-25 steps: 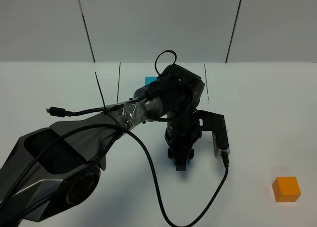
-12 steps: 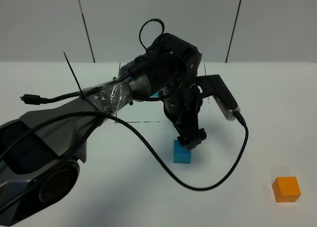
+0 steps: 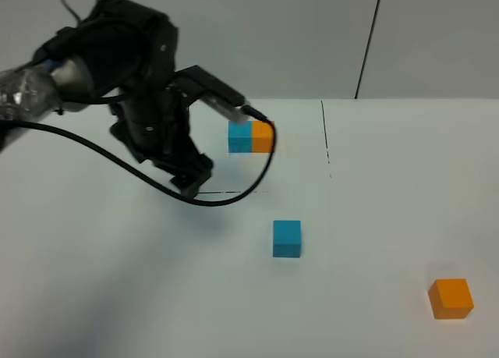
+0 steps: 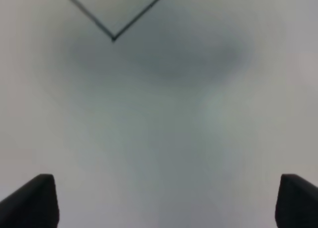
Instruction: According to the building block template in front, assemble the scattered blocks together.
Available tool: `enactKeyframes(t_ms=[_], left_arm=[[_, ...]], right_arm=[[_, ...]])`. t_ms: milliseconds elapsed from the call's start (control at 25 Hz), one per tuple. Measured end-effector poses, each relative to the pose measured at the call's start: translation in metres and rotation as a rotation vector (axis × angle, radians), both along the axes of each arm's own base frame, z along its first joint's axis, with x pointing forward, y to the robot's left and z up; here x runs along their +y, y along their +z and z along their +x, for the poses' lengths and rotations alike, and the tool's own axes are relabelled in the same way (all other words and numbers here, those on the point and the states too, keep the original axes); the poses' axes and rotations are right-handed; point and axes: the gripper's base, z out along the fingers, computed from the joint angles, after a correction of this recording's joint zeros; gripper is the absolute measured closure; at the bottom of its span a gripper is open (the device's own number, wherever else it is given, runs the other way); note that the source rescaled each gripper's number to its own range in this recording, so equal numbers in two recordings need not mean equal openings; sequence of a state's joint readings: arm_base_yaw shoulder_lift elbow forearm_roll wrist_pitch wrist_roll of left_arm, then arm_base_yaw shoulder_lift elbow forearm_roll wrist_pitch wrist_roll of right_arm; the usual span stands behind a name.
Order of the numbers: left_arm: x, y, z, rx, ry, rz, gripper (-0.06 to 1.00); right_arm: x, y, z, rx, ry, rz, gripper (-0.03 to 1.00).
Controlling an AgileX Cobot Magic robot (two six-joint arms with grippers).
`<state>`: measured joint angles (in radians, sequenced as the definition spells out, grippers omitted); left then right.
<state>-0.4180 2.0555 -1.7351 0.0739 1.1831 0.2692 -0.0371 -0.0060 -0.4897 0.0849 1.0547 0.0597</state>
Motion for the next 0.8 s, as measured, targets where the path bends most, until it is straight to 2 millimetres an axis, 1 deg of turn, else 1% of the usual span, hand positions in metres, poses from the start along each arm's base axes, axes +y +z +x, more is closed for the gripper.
enactKeyframes(t_ms=[80, 160, 200, 240, 320, 440, 520, 640, 800], left_arm=[[0.030, -0.002, -0.015, 0.063, 0.076, -0.015, 0.11], [0.056, -0.009, -0.037, 0.141, 0.146, -0.022, 0.12], [0.068, -0.008, -0.046, 0.152, 0.179, -0.029, 0.12], [0.080, -0.011, -0.058, 0.170, 0.213, -0.037, 0.13], [0.096, -0.010, -0.080, 0.146, 0.269, -0.066, 0.14], [0.110, 0.000, -0.110, 0.065, 0.324, -0.101, 0.15], [0.115, 0.011, -0.130, 0.004, 0.358, -0.125, 0.16], [0.120, 0.035, -0.162, -0.107, 0.408, -0.175, 0.17], [0.129, 0.055, -0.210, -0.215, 0.457, -0.231, 0.21]], right_arm=[[0.000, 0.000, 0.000, 0.000, 0.000, -0.001, 0.15], [0.000, 0.000, 0.000, 0.000, 0.000, -0.001, 0.15], [0.000, 0.000, 0.000, 0.000, 0.000, -0.001, 0.15], [0.000, 0.000, 0.000, 0.000, 0.000, -0.001, 0.15], [0.000, 0.000, 0.000, 0.000, 0.000, -0.001, 0.15], [0.000, 0.000, 0.000, 0.000, 0.000, -0.001, 0.15], [0.000, 0.000, 0.000, 0.000, 0.000, -0.001, 0.15], [0.000, 0.000, 0.000, 0.000, 0.000, 0.000, 0.15], [0.000, 0.000, 0.000, 0.000, 0.000, 0.000, 0.15]])
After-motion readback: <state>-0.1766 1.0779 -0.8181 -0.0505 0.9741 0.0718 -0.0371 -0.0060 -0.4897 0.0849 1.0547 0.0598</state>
